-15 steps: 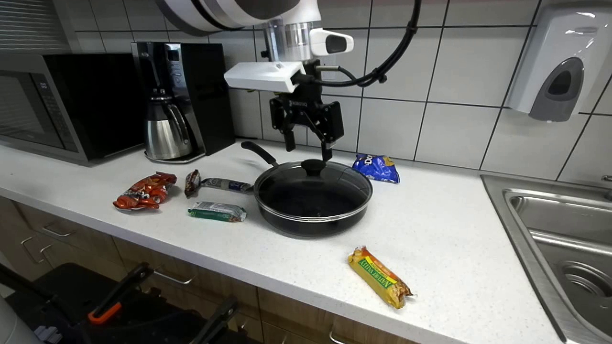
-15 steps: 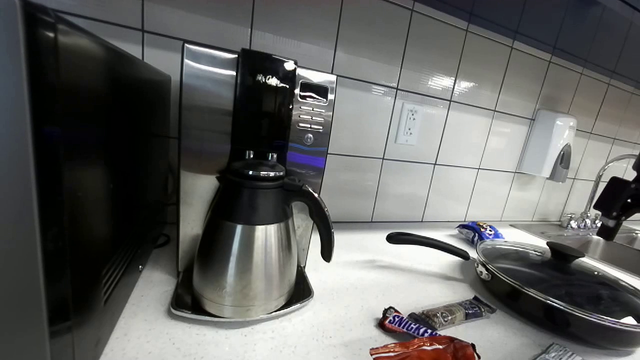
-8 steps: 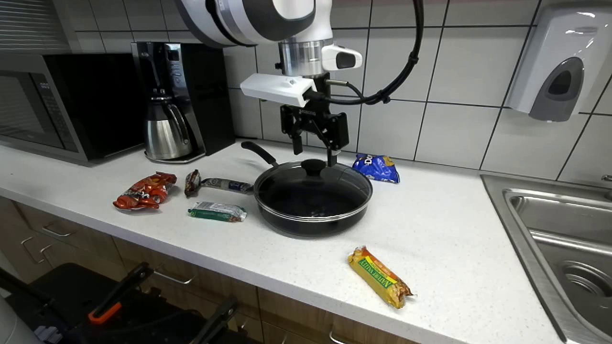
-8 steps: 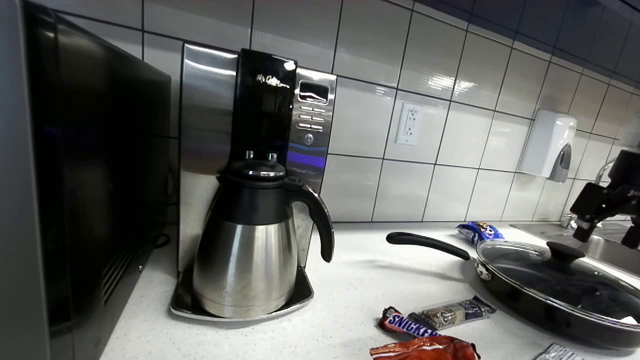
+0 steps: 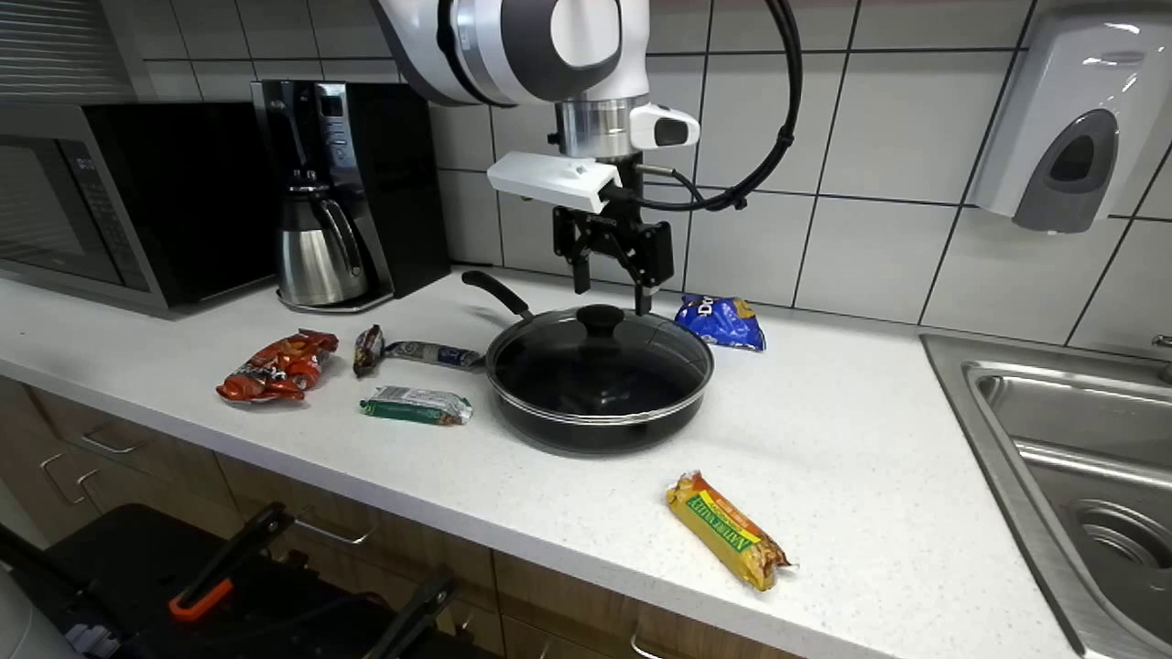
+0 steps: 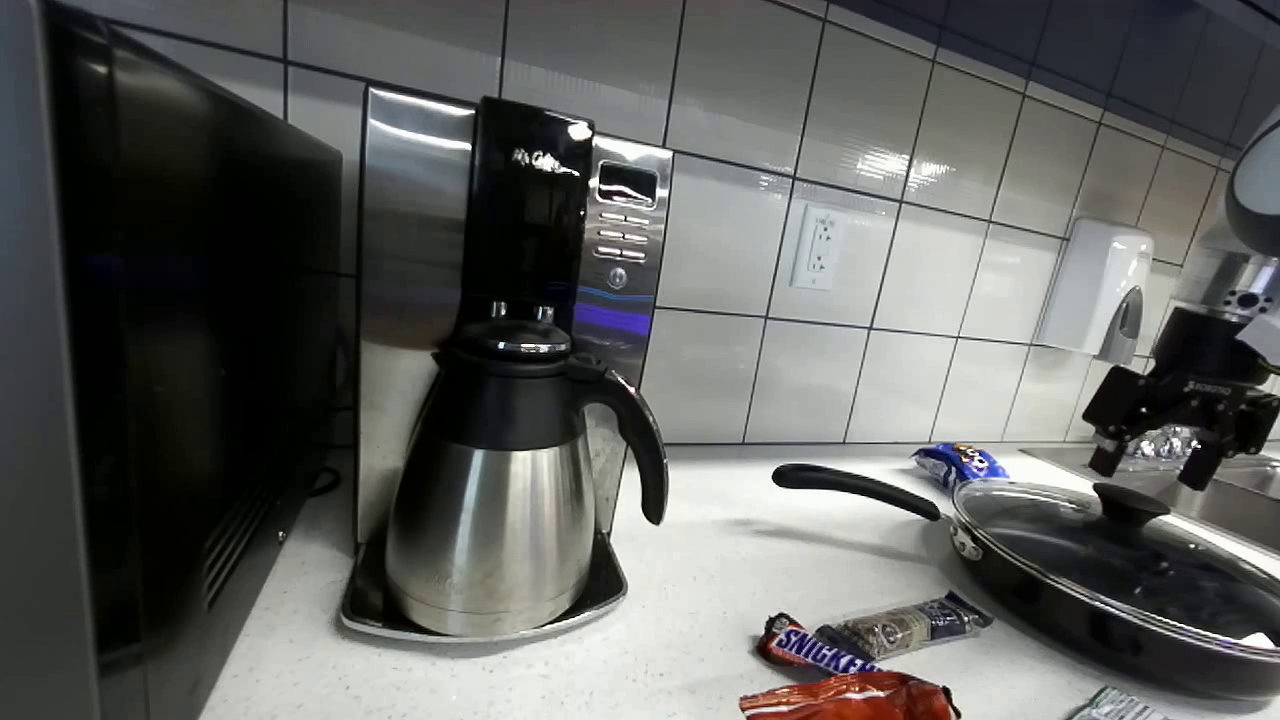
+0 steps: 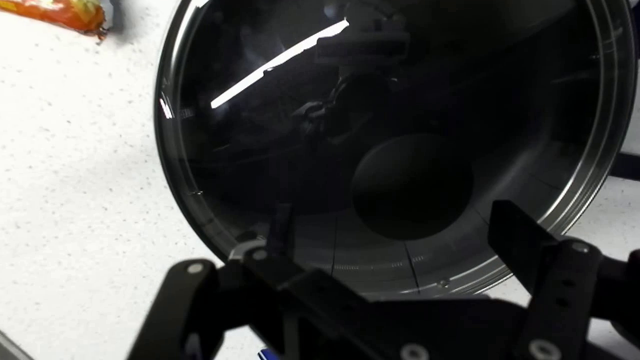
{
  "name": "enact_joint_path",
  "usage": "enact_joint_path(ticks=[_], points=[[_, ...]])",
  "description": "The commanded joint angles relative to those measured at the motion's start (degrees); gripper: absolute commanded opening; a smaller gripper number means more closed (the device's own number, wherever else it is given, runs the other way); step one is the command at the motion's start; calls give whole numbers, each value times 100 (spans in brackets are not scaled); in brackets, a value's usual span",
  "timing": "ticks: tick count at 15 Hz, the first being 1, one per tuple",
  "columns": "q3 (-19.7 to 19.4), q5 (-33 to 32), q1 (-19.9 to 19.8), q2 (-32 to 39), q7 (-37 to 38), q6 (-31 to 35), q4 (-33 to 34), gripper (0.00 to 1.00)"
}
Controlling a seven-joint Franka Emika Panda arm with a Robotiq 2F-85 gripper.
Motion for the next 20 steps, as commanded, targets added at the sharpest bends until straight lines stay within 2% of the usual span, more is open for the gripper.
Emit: enact_joint_path(ticks=[1, 4, 7, 20], points=[[82, 140, -15, 340, -154, -95, 337, 100], [159, 308, -10, 376, -272, -125, 304, 100], [170, 117, 39, 373, -155, -137, 274, 100], [150, 68, 66, 379, -100, -138, 190, 100]])
